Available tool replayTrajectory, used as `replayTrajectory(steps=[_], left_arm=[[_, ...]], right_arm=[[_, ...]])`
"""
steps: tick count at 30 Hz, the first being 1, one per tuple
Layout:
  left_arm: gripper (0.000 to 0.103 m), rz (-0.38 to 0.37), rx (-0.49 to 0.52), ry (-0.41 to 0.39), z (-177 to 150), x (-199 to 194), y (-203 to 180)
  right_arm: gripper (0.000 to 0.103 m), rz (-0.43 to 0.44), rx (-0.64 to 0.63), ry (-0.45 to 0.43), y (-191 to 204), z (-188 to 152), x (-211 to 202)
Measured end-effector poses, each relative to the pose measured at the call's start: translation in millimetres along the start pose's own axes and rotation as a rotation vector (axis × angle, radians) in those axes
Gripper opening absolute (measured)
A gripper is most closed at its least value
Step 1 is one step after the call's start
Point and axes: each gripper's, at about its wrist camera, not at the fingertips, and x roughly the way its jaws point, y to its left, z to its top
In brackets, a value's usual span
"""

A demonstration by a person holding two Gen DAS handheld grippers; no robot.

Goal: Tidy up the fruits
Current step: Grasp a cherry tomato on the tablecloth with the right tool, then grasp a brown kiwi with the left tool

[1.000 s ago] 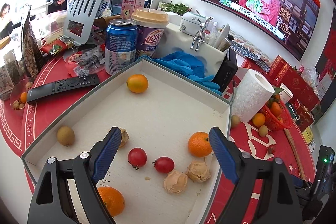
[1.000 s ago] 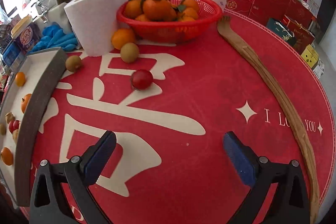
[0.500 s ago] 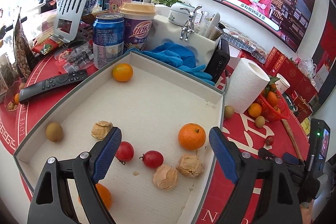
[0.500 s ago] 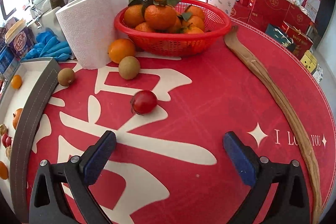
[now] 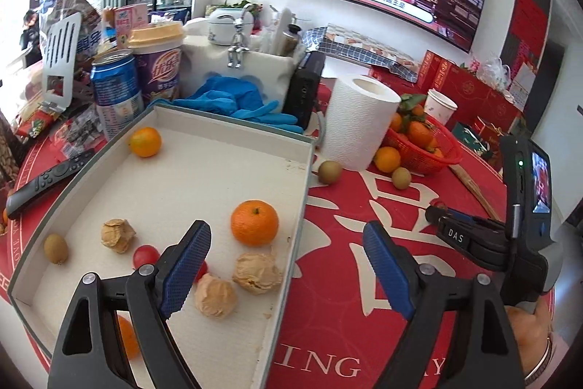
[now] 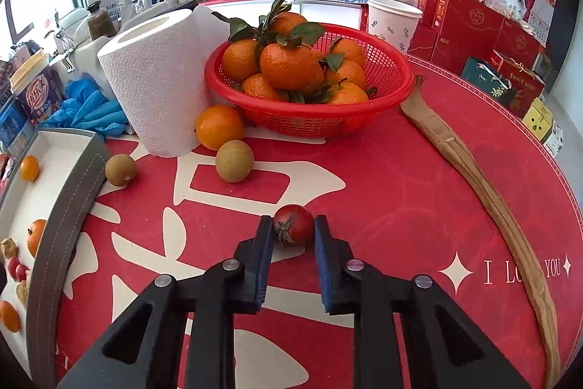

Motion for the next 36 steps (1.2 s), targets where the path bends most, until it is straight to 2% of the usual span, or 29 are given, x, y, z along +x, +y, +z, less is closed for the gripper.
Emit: replayTrajectory(steps=[4, 8, 11, 14, 17, 19, 20, 24, 30, 32, 34, 36], left_arm=[[0.088, -0.046, 0.092, 0.021, -6.2, 4.6, -26.3], [0.088, -0.032, 0.172, 0.042, -11.1, 12.8, -57.6], [0.088, -0.034, 0.208, 0.098, -7.6, 25.9, -82.1], [0.086, -0.038, 0.21, 0.151, 3.3, 44.2, -105.2], [0.079, -0.003, 0.212, 0.2, 15.6, 71.1, -125.7], [0.069, 0.032, 0.215, 0.22, 21.5, 90.3, -137.8], [0.069, 0.051, 0.216, 0.23, 23.4, 99.5, -142.7], [0.067, 0.097, 0.199, 0.251, 27.3, 130.6, -153.3], [0.067, 0.121, 0.187, 0.212, 36.9, 146.9, -161.5], [0.061, 0.115, 0.175, 0.205, 37.2, 146.9, -160.6], [0.027, 0.078, 0.175, 0.199, 36.4, 144.7, -158.8], [0.027, 0.094, 0.199, 0.192, 31.4, 138.8, -156.3]], right_arm=[[0.023, 0.009, -0.004, -0.002, -18.6, -14.1, -12.1], [0.023, 0.021, 0.025, -0.012, -50.3, -38.7, -31.4], [0.023, 0.038, 0.06, -0.016, -75.9, -53.4, -43.5], [0.023, 0.052, 0.095, -0.017, -96.0, -59.7, -49.1], [0.023, 0.083, 0.107, -0.024, -107.1, -59.5, -54.3], [0.023, 0.085, 0.101, -0.029, -111.6, -61.8, -57.5], [0.023, 0.092, 0.099, -0.029, -113.5, -62.9, -58.6], [0.023, 0.108, 0.091, -0.036, -118.4, -69.8, -64.2], [0.023, 0.128, 0.093, -0.041, -123.8, -73.1, -68.1], [0.023, 0.135, 0.097, -0.039, -124.5, -72.9, -67.7], [0.023, 0.137, 0.098, -0.037, -124.1, -72.4, -67.5], [0.023, 0.137, 0.093, -0.037, -122.1, -72.0, -67.1]])
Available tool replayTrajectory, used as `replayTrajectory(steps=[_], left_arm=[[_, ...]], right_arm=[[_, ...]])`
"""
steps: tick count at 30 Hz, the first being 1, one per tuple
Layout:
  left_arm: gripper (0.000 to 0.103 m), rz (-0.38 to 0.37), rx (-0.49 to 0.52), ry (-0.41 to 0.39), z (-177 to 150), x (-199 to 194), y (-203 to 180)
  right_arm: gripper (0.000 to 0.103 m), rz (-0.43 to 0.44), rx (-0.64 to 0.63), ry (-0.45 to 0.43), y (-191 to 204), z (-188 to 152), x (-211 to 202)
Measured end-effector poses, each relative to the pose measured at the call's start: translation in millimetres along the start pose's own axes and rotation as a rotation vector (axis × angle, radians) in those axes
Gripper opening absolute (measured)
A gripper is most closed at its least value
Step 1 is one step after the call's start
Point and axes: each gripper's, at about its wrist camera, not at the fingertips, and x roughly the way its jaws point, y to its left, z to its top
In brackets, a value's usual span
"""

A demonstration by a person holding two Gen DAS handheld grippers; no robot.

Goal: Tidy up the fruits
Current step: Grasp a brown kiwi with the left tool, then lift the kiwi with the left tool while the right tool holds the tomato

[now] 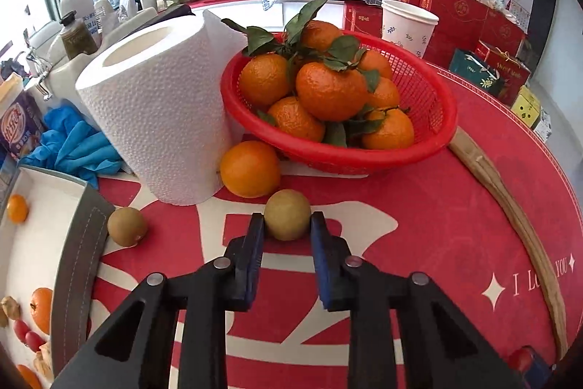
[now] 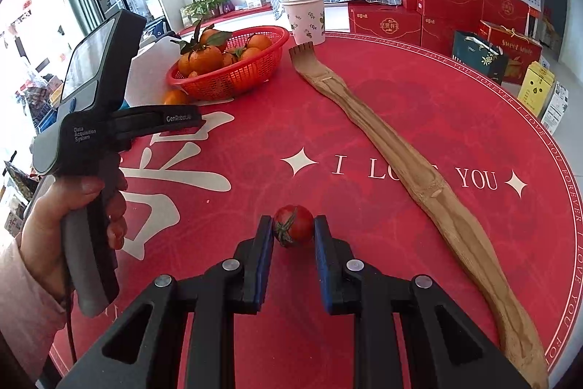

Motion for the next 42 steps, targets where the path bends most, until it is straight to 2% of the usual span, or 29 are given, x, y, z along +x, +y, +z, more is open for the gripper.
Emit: replayTrajectory(steps=[9, 12, 17, 26, 42], left_arm=[[0.027, -0.035, 0.013, -0.008, -83.2, -59.1, 47.1], [0.028, -0.049, 0.01, -0.026, -99.2, -69.6, 59.1], [0.028, -0.116, -0.051, -0.029, -101.6, -71.9, 74.0], [0.028, -0.139, -0.061, -0.029, -97.8, -70.7, 71.3], [0.028, -0.117, -0.043, -0.028, -98.5, -71.3, 69.0]], right_arm=[[0.023, 0.006, -0.027, 0.011, 13.2, -1.5, 4.1], [0.023, 0.009, -0.044, 0.02, 21.6, -3.4, 6.6], [0.023, -0.002, -0.07, 0.027, 39.0, -4.3, 12.5], [0.023, -0.031, -0.127, 0.021, 65.8, 1.0, 24.8], [0.023, -0.031, -0.132, 0.019, 65.8, -0.4, 23.5]])
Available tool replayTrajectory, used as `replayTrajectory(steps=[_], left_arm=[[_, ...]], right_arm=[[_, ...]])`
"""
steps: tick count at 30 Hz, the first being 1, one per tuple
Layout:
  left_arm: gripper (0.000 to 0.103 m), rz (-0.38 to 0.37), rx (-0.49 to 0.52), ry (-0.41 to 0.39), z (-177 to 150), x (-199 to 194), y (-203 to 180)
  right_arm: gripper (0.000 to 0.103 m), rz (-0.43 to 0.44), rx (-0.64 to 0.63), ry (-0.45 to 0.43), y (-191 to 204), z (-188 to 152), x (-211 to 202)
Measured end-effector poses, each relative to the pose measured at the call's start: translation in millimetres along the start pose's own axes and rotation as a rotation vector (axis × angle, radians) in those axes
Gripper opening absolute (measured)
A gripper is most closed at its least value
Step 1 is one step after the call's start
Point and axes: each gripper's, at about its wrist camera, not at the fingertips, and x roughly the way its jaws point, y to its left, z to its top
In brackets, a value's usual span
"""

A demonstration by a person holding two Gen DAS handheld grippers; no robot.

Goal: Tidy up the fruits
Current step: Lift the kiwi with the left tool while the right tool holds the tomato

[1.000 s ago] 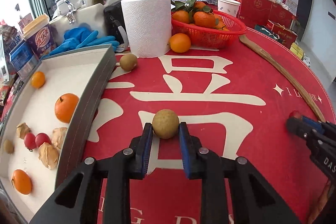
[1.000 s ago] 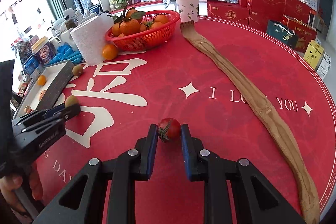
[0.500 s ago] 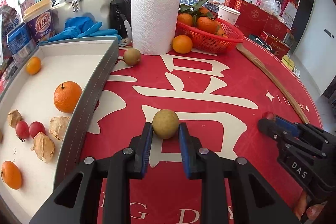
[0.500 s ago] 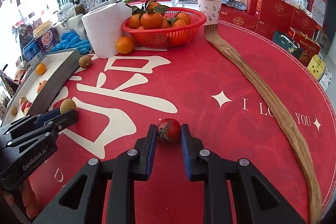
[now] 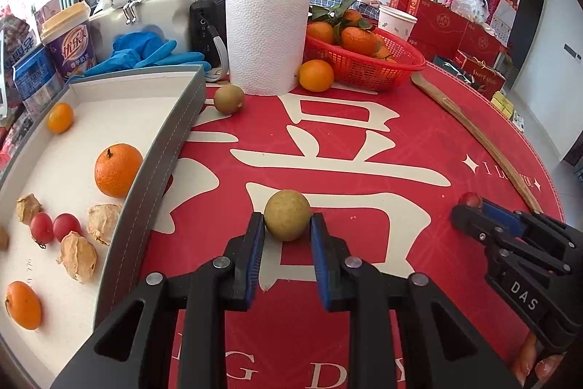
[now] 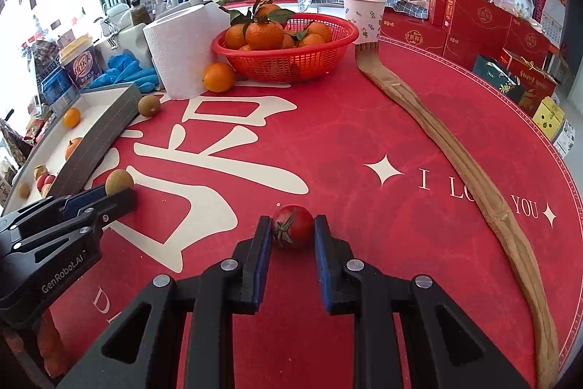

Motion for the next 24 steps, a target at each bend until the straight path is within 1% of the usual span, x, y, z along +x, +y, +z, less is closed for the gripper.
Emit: replayTrajectory(steps=[8, 12, 15, 20, 24], left_arm=[[0.028, -0.001, -0.001, 0.0, 0.1, -0.1, 0.0], [0.028, -0.041, -0.029, -0.009, 0.3, -2.1, 6.1], [0.028, -0.057, -0.05, -0.042, 0.1, -8.7, 10.4], [0.028, 0.005, -0.005, -0.123, 1.2, -22.8, 4.2], [0.028, -0.007, -0.013, -0.14, 3.9, -29.3, 6.8]], right_arm=[[0.023, 0.0, 0.0, 0.0, -0.2, 0.1, -0.3], [0.023, 0.012, 0.01, -0.001, -1.2, 0.4, 0.0], [0.023, 0.062, 0.041, -0.007, -5.2, 1.1, -1.5], [0.023, 0.093, 0.032, -0.066, -1.6, 2.7, -12.2], [0.023, 0.11, 0.011, -0.088, 3.5, 2.9, -15.3]])
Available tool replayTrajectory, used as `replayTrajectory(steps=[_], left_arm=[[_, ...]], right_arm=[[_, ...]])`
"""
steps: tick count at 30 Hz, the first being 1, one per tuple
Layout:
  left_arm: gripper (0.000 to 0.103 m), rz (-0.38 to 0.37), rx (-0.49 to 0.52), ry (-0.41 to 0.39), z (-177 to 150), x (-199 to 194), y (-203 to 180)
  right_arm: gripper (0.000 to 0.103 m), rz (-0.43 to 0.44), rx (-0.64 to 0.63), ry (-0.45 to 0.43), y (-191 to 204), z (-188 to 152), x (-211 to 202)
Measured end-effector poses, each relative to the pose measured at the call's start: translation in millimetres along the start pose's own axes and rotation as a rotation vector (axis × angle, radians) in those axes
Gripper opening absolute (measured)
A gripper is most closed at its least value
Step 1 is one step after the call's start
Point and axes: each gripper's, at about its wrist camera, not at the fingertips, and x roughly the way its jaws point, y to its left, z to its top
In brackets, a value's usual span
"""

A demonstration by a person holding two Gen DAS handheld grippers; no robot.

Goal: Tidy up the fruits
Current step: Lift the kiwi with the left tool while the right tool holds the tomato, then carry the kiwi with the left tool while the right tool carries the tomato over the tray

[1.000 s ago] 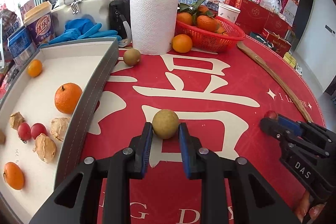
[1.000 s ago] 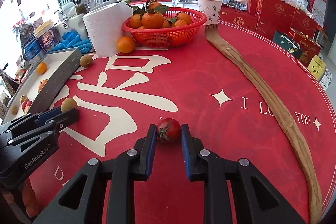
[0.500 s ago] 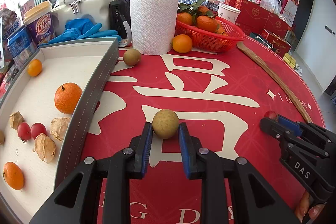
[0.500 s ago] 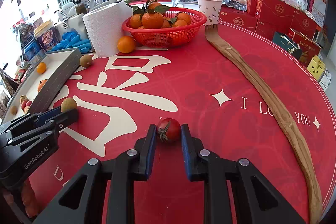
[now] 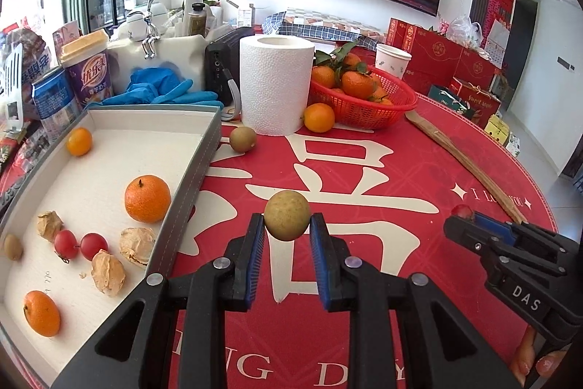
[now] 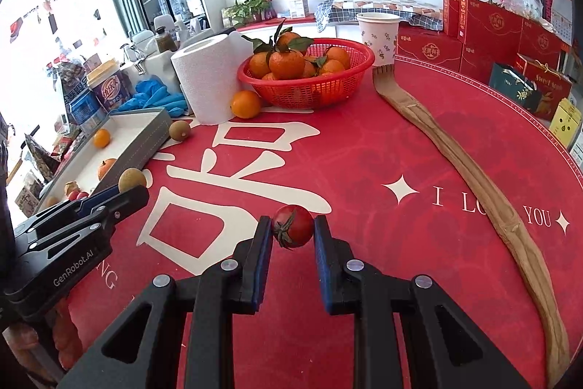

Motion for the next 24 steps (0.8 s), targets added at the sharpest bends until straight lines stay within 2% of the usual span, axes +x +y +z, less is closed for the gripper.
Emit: replayTrajectory(steps=[8, 14, 24], left_arm=[[0.028, 0.01, -0.039, -0.041, 6.3, -17.1, 20.1], [0.028, 0.011, -0.077, -0.068, 9.8, -32.0, 39.8], [0.028, 0.027, -0.142, -0.083, 2.7, -47.4, 72.8]], right_arm=[[0.023, 0.0, 0.017, -0.018, -2.1, -0.7, -1.2], [0.024, -0.016, 0.077, 0.036, -4.1, -3.4, 6.6], [0.023, 0.009, -0.003, 0.065, 47.6, 3.0, 7.1]])
